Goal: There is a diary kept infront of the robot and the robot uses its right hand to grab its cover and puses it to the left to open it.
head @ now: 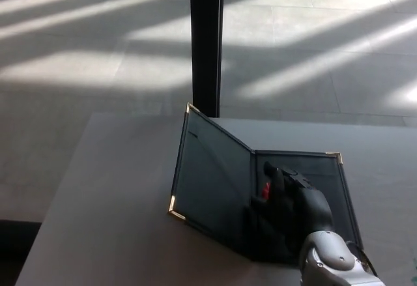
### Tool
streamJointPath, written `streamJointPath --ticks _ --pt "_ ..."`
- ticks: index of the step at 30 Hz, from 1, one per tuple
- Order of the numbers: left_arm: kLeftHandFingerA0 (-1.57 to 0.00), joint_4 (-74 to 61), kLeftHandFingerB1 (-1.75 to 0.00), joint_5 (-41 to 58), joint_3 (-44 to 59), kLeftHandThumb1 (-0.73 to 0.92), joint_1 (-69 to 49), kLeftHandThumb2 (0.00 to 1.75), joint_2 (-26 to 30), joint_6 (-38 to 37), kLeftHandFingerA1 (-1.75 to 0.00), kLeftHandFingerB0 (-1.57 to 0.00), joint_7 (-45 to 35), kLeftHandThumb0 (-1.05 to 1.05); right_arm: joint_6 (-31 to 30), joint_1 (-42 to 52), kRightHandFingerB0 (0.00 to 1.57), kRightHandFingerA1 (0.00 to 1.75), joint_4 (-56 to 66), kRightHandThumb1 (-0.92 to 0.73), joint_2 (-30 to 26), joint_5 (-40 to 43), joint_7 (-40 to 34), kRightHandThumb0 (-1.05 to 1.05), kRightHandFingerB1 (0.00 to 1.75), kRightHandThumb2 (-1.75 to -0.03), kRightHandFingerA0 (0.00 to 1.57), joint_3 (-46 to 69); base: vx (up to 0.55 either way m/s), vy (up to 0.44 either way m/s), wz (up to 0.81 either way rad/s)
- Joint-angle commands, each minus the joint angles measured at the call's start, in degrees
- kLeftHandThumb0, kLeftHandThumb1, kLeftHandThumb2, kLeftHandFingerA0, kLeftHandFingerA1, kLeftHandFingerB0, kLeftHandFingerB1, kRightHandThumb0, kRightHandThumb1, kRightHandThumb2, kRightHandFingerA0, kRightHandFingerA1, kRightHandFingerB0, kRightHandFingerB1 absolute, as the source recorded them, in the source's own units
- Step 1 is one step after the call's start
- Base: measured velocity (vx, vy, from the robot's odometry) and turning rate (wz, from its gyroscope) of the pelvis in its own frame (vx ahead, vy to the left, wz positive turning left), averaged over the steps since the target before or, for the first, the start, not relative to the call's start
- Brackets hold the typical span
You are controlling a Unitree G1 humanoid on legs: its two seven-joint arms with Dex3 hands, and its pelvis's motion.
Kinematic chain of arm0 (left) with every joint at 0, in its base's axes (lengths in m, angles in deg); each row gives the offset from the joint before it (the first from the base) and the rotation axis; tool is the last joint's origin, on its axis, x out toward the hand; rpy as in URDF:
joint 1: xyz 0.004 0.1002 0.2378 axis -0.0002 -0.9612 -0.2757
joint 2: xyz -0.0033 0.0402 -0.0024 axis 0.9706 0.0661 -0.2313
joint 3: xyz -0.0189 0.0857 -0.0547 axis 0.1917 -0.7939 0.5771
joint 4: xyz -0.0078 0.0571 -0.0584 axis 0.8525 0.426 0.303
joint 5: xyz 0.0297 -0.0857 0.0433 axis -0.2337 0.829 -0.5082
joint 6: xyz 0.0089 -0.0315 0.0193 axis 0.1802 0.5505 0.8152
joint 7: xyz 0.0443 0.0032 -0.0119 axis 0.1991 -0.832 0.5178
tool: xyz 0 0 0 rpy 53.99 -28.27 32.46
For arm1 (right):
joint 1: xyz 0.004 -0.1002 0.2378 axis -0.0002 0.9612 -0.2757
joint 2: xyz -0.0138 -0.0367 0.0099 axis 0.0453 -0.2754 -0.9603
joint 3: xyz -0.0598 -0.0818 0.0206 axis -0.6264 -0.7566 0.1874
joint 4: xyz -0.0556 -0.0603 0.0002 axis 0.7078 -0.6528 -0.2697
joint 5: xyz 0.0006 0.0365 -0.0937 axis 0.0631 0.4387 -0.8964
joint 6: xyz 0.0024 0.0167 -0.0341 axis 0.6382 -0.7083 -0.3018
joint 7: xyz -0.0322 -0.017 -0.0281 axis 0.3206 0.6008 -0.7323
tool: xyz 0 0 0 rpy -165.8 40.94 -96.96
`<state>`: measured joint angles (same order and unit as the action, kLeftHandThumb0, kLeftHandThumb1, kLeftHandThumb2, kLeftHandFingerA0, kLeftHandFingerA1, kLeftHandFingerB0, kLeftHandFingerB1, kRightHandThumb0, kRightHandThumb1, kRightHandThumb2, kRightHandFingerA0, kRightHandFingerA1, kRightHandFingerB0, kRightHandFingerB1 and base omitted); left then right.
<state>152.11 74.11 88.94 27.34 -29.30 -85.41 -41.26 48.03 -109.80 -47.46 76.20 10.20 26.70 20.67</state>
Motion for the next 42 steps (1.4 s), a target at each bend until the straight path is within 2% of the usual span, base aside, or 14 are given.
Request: streamJointPath --ticks 1,7,8,10,11,14,22,27,28,33,34,35,36,42 --pt "-0.62 -0.17 -0.96 -1.05 -1.28 0.92 1.26 1.60 1.60 0.46 -1.24 -0.19 0.66 -0.85 2.84 -5.29 0.21 0.66 -5.26 -0.92 1.60 -5.33 -0.02 -0.70 0.48 -0.85 0.31 -0.86 0.00 0.000 0.00" --pt "-0.65 -0.76 -0.99 -0.74 -1.70 0.92 2.18 1.60 2.00 1.29 -1.25 -0.25 1.48 -0.84 5.20 -10.33 0.24 0.69 -10.59 -0.92 5.71 -8.24 0.29 -0.76 0.50 -0.79 0.35 -3.52 0.00 0.000 0.00" --pt "-0.51 -0.22 -0.95 -0.79 -1.88 0.92 2.36 1.61 2.28 1.16 -1.19 -0.17 0.65 -0.86 4.79 -10.68 0.13 0.73 -11.05 -0.74 7.42 -9.22 -0.23 -0.61 0.52 -1.19 0.45 -5.00 0.00 0.000 0.00" --pt "-0.61 0.20 -0.93 -0.85 -2.17 0.92 2.92 1.60 2.50 1.00 -1.23 -0.16 0.20 -0.84 4.52 -10.66 0.17 0.73 -11.19 -0.80 8.67 -9.56 0.86 -0.67 0.54 -1.20 0.43 -6.99 0.00 0.000 0.00" --pt "-0.63 0.30 -0.94 -0.93 -2.33 0.92 3.12 1.60 2.52 1.02 -1.23 -0.18 0.38 -0.81 4.58 -10.71 0.24 0.70 -11.38 -0.92 8.73 -9.86 0.97 -0.73 0.51 -0.85 0.36 -7.50 0.00 0.000 0.00" --pt "-0.47 0.06 -0.91 -0.52 -2.49 0.92 3.61 1.61 2.37 1.10 -1.17 -0.09 -0.02 -0.86 4.69 -10.20 0.24 0.70 -11.82 -0.92 10.19 -10.05 0.78 -0.72 0.53 -0.83 0.36 -9.02 0.00 0.000 0.00" --pt "-0.59 0.92 -0.97 -0.74 -2.49 0.92 4.46 1.61 2.66 0.91 -1.24 -0.19 1.10 -0.88 3.07 -7.78 0.13 0.70 -14.90 -0.83 10.69 -8.81 -0.63 -0.76 0.54 -1.06 0.27 -7.39 0.00 0.000 0.00" --pt "-0.46 0.62 -0.93 -0.72 -2.52 0.92 5.72 1.60 3.57 1.68 -1.15 -0.15 1.31 -0.84 -2.88 -8.69 0.11 0.67 -14.92 -0.85 8.55 -8.34 -2.36 -0.72 0.50 -1.09 0.30 -2.60 0.00 0.000 0.00" --pt "-0.43 0.75 -0.90 -0.60 -2.48 0.92 5.59 1.61 3.54 1.73 -1.15 -0.07 0.99 -0.90 -3.82 -9.03 0.12 0.68 -14.45 -0.92 8.40 -8.37 -2.17 -0.74 0.44 -0.84 0.32 -2.06 0.00 0.000 0.00" --pt "-0.40 1.10 -0.89 -0.90 -2.93 0.91 5.13 1.60 3.40 1.15 -1.12 -0.07 0.92 -0.88 -3.94 -8.95 0.12 0.70 -14.19 -0.92 8.98 -8.76 -1.94 -0.74 0.44 -0.83 0.35 -1.50 0.00 0.000 0.00" --pt "-0.41 1.12 -0.93 -0.84 -2.91 0.92 4.95 1.61 3.35 1.11 -1.14 -0.13 0.91 -0.89 -4.42 -9.03 0.01 0.71 -14.13 -0.71 9.24 -8.78 -2.31 -0.54 0.47 -1.18 0.40 -1.29 0.00 0.000 0.00" --pt "-0.44 0.95 -0.96 -0.70 -2.80 0.92 4.76 1.61 3.24 1.32 -1.16 -0.18 1.25 -0.88 -5.08 -9.21 0.12 0.68 -13.95 -0.92 9.51 -8.63 -2.59 -0.77 0.42 -0.81 0.36 -1.04 0.00 0.000 0.00" --pt "-0.62 0.67 -1.03 -0.32 -2.46 0.92 4.75 1.61 3.11 1.36 -1.26 -0.30 1.49 -0.87 -4.93 -9.98 0.10 0.67 -12.60 -0.92 9.81 -6.92 -1.37 -0.72 0.41 -0.83 0.30 0.11 0.00 0.000 0.00" --pt "-0.60 0.76 -0.97 -0.08 -1.86 0.92 3.75 1.60 3.04 1.34 -1.23 -0.21 1.41 -0.86 -7.60 -16.40 0.23 0.59 -6.00 -0.92 10.17 -1.31 -1.51 -0.74 0.40 -0.74 0.40 6.95 0.00 0.000 0.00"
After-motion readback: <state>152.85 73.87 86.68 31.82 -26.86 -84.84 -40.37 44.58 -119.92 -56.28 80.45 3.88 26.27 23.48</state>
